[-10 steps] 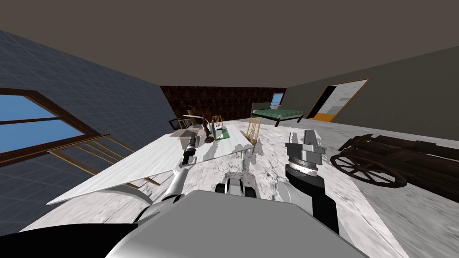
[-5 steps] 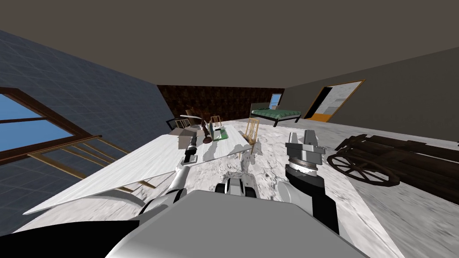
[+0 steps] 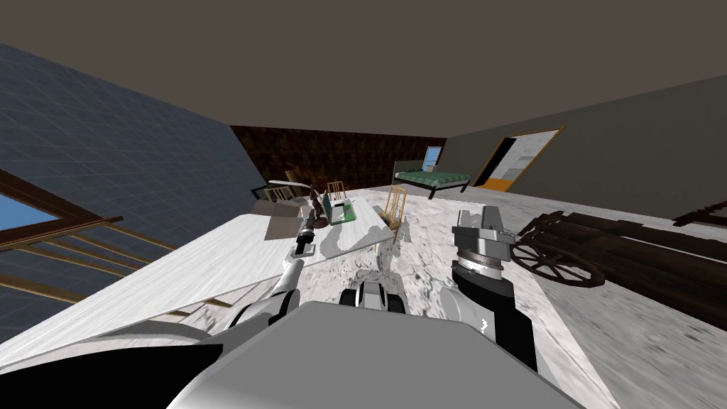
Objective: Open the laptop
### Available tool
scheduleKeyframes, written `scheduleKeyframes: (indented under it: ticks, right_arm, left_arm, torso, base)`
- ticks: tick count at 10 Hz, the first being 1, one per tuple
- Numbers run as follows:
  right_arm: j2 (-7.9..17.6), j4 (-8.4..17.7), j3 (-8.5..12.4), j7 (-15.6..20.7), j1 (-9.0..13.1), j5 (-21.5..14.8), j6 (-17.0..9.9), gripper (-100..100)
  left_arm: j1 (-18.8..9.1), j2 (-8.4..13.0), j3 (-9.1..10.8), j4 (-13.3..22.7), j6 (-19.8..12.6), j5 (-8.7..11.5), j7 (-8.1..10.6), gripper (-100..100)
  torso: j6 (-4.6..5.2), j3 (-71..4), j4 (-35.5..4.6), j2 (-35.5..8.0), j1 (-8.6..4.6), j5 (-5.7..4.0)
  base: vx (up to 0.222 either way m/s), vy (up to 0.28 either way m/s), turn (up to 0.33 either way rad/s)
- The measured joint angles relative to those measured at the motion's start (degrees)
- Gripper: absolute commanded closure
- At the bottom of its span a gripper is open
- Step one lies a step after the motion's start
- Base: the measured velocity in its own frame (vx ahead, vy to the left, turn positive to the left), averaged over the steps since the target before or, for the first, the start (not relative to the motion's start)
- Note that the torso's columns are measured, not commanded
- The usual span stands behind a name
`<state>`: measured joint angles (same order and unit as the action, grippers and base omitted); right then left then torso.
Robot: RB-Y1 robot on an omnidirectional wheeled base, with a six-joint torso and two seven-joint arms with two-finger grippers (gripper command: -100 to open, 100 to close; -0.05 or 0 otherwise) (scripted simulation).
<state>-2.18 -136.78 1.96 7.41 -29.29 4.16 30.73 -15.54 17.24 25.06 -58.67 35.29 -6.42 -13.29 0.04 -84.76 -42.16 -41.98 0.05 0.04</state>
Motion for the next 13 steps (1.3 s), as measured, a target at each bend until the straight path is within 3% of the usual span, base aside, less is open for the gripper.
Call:
scheduleKeyframes:
  ticks: [6,7,11,13]
  right_arm:
    - [0.0,0.0,0.0,0.0,0.0,0.0,0.0,0]
    - [0.0,0.0,0.0,0.0,0.0,0.0,0.0,0]
    - [0.0,0.0,0.0,0.0,0.0,0.0,0.0,0]
    - [0.0,0.0,0.0,0.0,0.0,0.0,0.0,0]
  left_arm:
    - [-5.1,1.0,1.02,7.5,1.4,-2.4,-2.17,-100]
    - [-5.2,1.0,1.03,7.5,1.4,-2.5,-2.26,-100]
    - [-6.4,-0.1,-4.16,5.6,-0.1,-3.9,0.35,-100]
    - [-8.0,-0.1,-6.45,6.6,0.0,-4.5,1.64,-100]
  torso:
    - [-0.04,0.1,-0.1,-0.2,-0.11,-0.06]
    - [-0.07,0.2,-0.1,-0.3,0.06,-0.02]
    - [-0.04,0.2,-0.1,-0.3,-0.08,-0.05]
    - [-0.03,0.3,-0.1,-0.4,-0.04,-0.04]
  base:
    - [0.041,-0.047,-0.039]
    - [0.069,-0.013,0.396]
    - [0.105,-0.022,0.296]
    - [0.080,-0.026,0.236]
